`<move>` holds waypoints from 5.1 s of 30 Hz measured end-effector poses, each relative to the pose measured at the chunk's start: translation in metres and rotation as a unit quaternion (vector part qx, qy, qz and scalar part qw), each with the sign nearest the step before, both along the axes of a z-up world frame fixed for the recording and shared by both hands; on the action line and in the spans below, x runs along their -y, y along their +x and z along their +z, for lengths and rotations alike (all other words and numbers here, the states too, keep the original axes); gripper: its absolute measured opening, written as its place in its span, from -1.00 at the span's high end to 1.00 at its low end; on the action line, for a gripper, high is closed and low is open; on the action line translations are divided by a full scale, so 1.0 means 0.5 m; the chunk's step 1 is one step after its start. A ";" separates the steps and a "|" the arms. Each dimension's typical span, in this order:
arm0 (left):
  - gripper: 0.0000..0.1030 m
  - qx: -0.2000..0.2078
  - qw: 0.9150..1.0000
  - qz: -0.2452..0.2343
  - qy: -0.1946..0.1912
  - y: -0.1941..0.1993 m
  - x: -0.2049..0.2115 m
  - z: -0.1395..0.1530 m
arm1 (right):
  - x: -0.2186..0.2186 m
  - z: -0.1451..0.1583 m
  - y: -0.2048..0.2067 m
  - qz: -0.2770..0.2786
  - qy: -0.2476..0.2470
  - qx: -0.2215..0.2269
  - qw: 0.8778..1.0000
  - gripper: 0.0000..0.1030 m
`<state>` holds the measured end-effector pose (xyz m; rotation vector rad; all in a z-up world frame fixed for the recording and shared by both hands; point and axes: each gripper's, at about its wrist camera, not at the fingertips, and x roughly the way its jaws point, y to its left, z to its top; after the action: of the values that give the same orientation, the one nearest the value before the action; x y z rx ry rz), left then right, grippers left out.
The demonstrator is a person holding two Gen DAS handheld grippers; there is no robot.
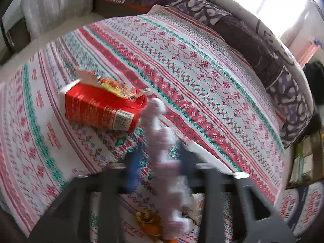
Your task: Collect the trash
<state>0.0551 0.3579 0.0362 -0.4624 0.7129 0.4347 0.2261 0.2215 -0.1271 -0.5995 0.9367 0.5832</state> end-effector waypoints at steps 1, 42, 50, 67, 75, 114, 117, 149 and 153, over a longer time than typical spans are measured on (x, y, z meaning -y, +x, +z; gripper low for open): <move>-0.09 0.001 1.000 0.002 0.000 -0.001 0.000 0.000 | 0.006 0.020 -0.003 -0.001 0.026 0.003 1.000 0.60; -0.09 -0.001 0.997 0.011 -0.073 0.011 -0.028 -0.034 | -0.008 -0.022 0.021 -0.017 0.100 -0.071 0.992 0.70; -0.09 0.005 0.998 0.014 -0.063 0.010 -0.020 -0.033 | 0.020 0.099 -0.017 -0.012 0.172 -0.023 0.985 0.80; -0.09 0.017 0.999 -0.022 0.016 0.026 0.095 -0.015 | 0.205 0.264 -0.142 -0.049 0.244 0.068 0.966 0.80; -0.09 0.017 0.997 -0.062 0.043 0.038 0.174 -0.022 | 0.322 0.281 -0.163 -0.092 0.251 0.080 0.960 0.80; -0.09 0.012 0.967 -0.236 0.099 0.147 0.536 -0.075 | 0.708 0.242 -0.151 -0.276 0.261 0.091 0.920 0.79; -0.09 0.015 0.963 -0.250 0.099 0.152 0.561 -0.079 | 0.736 0.234 -0.150 -0.293 0.254 0.086 0.918 0.79; -0.09 0.000 0.890 -0.444 0.107 0.130 0.872 -0.156 | 1.025 0.188 -0.190 -0.529 0.238 0.095 0.809 -0.84; -0.09 -0.007 0.880 -0.463 0.102 0.126 0.899 -0.169 | 1.053 0.191 -0.201 -0.549 0.241 0.104 0.793 -0.86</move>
<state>0.1181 -0.0914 -0.0483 0.1135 0.8066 -0.3952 0.1258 -0.3050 -0.0316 0.3815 0.7258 -0.3132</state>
